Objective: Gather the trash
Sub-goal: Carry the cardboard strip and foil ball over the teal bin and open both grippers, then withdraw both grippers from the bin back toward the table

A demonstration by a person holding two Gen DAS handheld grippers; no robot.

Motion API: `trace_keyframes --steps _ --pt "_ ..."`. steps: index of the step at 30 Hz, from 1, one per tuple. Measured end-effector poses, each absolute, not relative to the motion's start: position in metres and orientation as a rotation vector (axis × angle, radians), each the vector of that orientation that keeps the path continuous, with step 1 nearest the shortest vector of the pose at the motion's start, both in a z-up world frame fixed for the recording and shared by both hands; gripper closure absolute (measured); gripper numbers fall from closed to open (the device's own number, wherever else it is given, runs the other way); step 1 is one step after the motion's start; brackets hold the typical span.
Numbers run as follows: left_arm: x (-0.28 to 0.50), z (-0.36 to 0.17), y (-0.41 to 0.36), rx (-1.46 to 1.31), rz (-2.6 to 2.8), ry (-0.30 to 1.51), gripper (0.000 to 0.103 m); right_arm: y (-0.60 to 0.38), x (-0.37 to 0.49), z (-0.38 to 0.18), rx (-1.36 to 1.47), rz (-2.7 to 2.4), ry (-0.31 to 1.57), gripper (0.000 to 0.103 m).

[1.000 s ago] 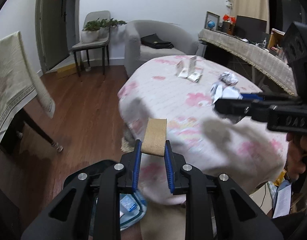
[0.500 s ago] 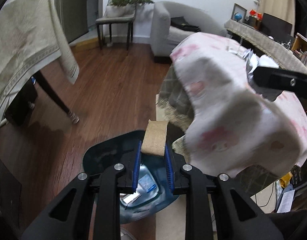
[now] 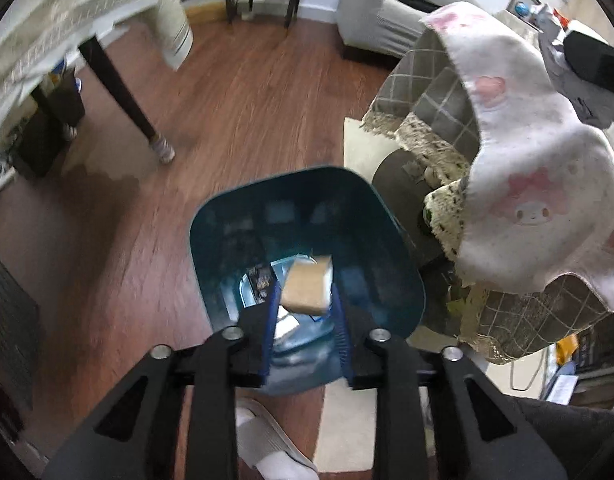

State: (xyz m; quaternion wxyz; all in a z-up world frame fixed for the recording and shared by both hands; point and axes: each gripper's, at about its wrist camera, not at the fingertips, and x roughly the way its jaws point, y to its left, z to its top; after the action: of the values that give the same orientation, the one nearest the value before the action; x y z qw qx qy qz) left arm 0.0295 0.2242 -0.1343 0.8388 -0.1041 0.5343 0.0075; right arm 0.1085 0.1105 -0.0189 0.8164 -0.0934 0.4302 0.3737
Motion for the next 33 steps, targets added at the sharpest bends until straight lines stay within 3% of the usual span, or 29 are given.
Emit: trace_keyframes --steps 3,14,19,22,33 --pt "0.025 -0.133 0.230 -0.217 0.018 1.125 0.070 0.119 0.107 -0.025 -0.213 0.800 0.932 0.058" --pt "0.015 -0.107 0.252 -0.225 0.027 1.042 0.044 0.151 0.110 -0.062 -0.271 0.789 1.016 0.058" --pt "0.009 -0.089 0.262 -0.218 0.049 0.986 0.038 0.162 0.110 -0.084 -0.303 0.774 1.067 0.058" --pt "0.005 -0.075 0.269 -0.215 0.075 0.944 0.027 0.169 0.111 -0.095 -0.315 0.763 1.094 0.058" --pt "0.003 -0.031 0.279 -0.227 0.118 0.788 0.025 0.185 0.108 -0.150 -0.416 0.723 1.198 0.057"
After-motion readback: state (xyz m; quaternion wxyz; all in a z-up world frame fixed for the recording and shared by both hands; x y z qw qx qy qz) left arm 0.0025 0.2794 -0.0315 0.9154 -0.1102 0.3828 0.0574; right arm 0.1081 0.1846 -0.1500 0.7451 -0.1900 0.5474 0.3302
